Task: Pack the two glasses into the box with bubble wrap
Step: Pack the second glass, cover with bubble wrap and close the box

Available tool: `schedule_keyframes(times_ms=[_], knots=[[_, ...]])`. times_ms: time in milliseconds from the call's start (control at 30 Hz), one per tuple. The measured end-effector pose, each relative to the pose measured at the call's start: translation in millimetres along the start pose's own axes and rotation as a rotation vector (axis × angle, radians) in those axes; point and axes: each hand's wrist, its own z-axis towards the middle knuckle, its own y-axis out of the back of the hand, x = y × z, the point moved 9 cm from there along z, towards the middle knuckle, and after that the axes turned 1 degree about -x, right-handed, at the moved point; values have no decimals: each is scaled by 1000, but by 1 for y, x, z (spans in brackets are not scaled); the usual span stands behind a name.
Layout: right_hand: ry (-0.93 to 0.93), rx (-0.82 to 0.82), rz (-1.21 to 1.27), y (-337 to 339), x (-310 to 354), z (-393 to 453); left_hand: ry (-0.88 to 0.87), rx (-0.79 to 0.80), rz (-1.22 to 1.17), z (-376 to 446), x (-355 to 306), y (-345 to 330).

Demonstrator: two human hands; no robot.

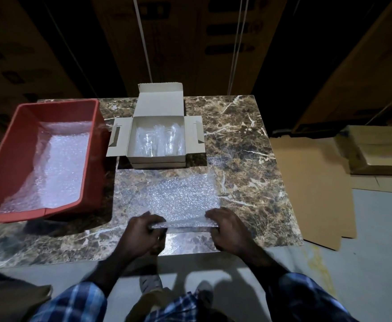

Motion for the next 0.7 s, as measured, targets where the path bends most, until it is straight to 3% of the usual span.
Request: schedule_keyframes(times_ms=[133, 267, 700], knots=[[-254, -54, 246, 18, -11, 18, 267, 15, -144, 12, 23, 14], [-355, -39, 350, 21, -19, 41, 253, -81, -129, 33, 31, 23], [-558, 2, -91, 17, -33, 87, 337, -93, 209, 80, 36, 10]])
